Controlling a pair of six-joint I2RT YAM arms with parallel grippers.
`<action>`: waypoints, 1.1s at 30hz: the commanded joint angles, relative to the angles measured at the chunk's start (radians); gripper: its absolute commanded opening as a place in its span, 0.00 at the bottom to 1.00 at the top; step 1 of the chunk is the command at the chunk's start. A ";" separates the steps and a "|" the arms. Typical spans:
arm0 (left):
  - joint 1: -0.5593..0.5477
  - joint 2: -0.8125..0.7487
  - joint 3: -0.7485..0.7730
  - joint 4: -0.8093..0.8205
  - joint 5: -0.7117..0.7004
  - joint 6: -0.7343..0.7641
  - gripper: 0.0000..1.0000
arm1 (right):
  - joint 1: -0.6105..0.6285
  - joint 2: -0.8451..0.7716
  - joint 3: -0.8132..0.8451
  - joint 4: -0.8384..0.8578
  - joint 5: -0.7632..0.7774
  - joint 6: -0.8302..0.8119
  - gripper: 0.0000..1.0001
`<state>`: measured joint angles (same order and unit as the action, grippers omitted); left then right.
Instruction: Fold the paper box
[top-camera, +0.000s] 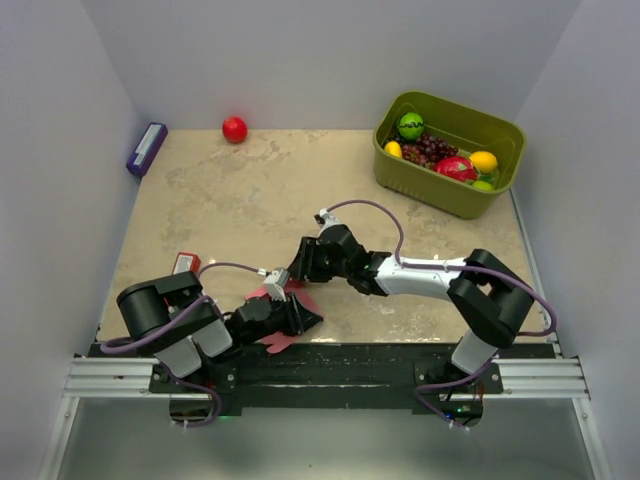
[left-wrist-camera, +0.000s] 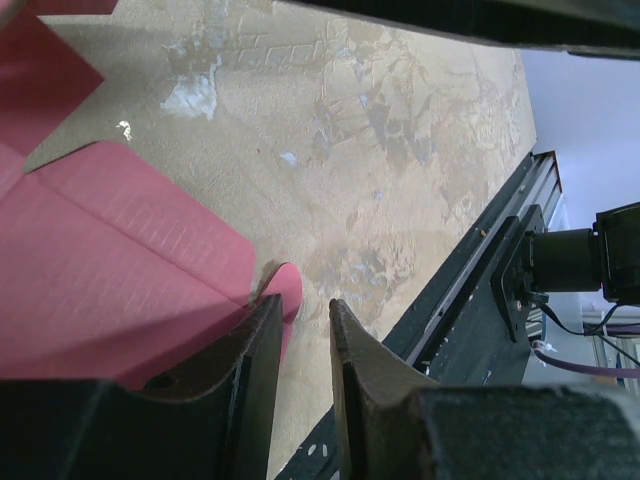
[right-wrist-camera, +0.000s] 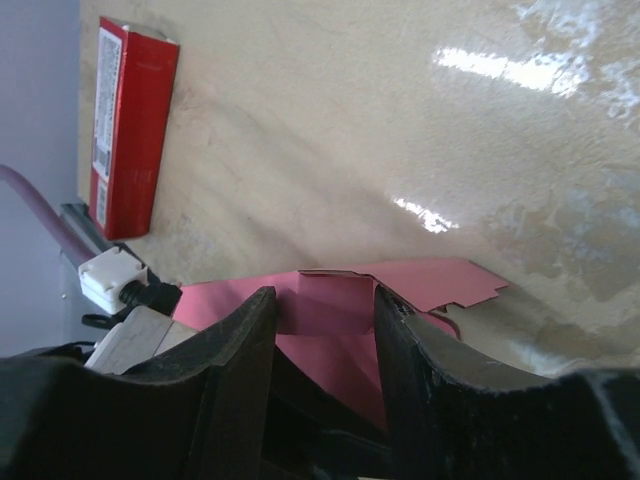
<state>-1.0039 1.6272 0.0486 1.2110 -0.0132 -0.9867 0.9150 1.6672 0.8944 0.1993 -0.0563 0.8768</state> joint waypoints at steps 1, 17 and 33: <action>-0.009 0.023 -0.084 -0.037 -0.011 0.006 0.31 | -0.004 0.020 -0.023 0.101 -0.079 0.065 0.46; -0.012 -0.286 0.033 -0.353 0.091 0.243 0.58 | -0.014 -0.190 -0.028 -0.115 0.076 -0.140 0.72; 0.042 -0.885 0.505 -1.464 -0.131 0.350 0.83 | -0.053 -0.383 -0.123 -0.126 0.058 -0.101 0.70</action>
<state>-1.0050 0.8223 0.3973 0.1043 -0.0074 -0.6636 0.8589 1.3014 0.7856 0.0654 0.0074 0.7624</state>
